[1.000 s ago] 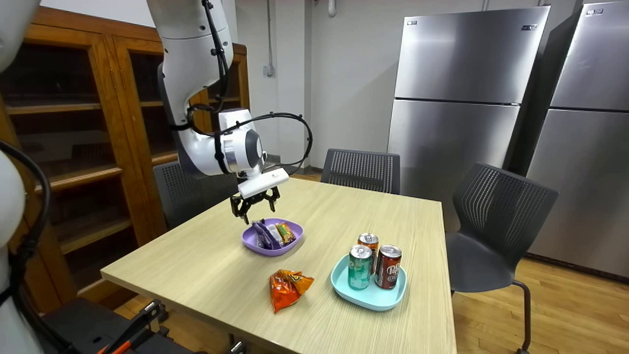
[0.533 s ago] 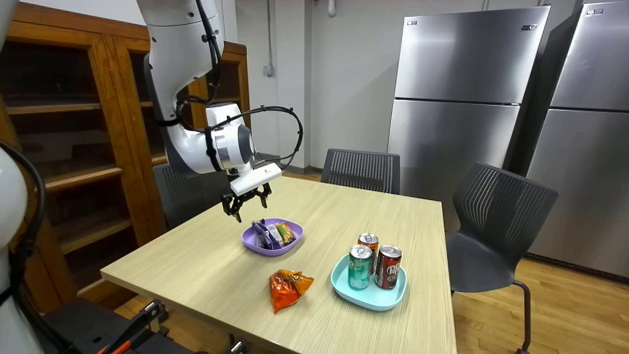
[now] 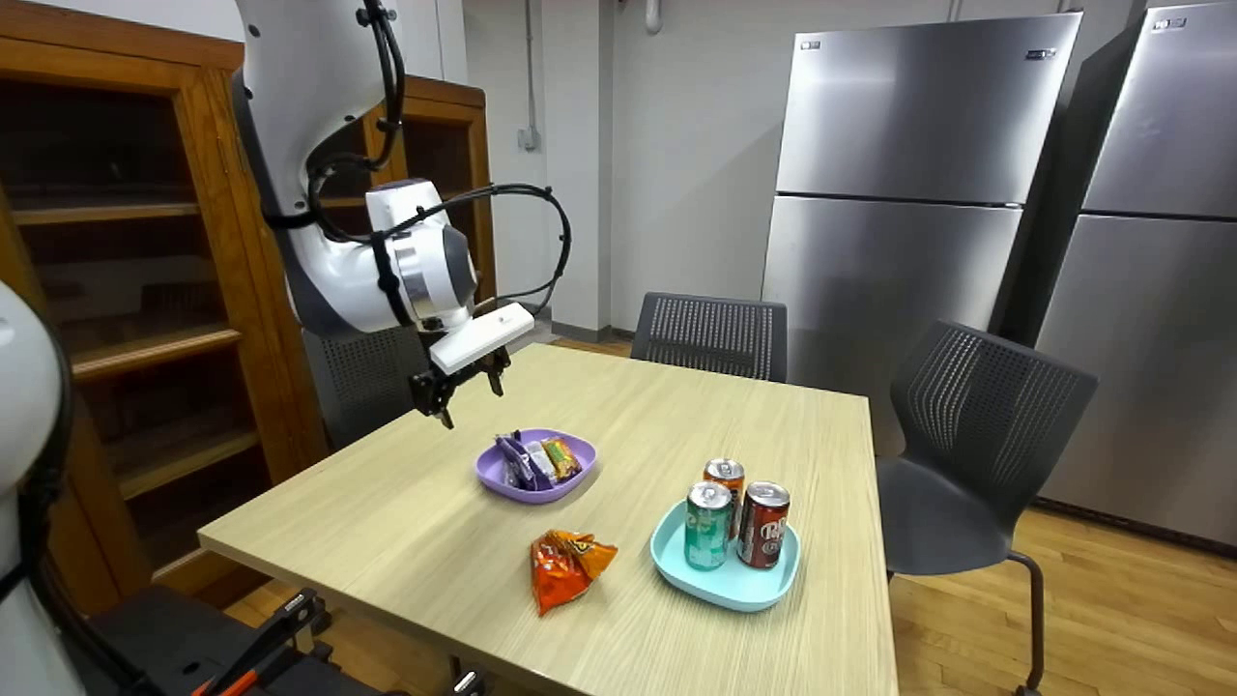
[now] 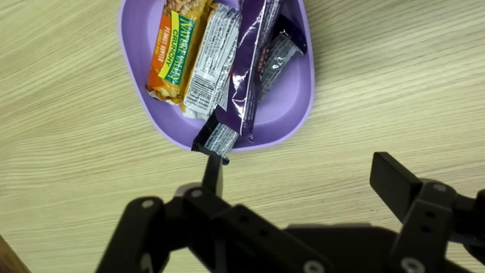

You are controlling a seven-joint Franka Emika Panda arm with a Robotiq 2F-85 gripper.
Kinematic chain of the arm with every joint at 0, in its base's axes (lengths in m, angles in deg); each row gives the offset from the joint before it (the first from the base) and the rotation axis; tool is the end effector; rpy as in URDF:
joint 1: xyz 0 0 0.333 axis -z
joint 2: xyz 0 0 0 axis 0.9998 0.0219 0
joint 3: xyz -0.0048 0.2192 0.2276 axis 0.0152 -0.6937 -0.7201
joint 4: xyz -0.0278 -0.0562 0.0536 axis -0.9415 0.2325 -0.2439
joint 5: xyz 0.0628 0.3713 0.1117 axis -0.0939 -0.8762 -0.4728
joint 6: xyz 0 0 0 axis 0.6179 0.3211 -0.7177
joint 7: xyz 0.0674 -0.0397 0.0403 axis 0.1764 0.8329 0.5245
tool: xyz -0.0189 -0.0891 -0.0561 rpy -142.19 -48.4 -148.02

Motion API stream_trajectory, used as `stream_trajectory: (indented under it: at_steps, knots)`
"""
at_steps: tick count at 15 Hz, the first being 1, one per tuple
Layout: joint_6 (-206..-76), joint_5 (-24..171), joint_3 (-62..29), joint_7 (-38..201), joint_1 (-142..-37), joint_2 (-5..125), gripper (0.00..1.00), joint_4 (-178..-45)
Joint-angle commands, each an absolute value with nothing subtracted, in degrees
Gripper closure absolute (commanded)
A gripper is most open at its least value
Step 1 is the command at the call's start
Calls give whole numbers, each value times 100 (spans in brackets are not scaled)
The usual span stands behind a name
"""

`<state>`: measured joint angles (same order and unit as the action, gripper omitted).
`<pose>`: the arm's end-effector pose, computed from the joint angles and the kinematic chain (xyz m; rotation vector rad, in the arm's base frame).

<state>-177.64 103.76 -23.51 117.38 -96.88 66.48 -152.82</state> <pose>0.5105 0.1403 0.1894 2.3447 1.7749 0.3364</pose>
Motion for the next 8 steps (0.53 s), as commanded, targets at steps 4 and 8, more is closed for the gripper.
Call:
stream_trajectory:
  at_steps: [4,8]
  knots:
    - [-17766,10375,-2346,11738,-9690,6671,0,-15306]
    - [-17766,10375,-2345,11738,-9690,6679,0,-15304]
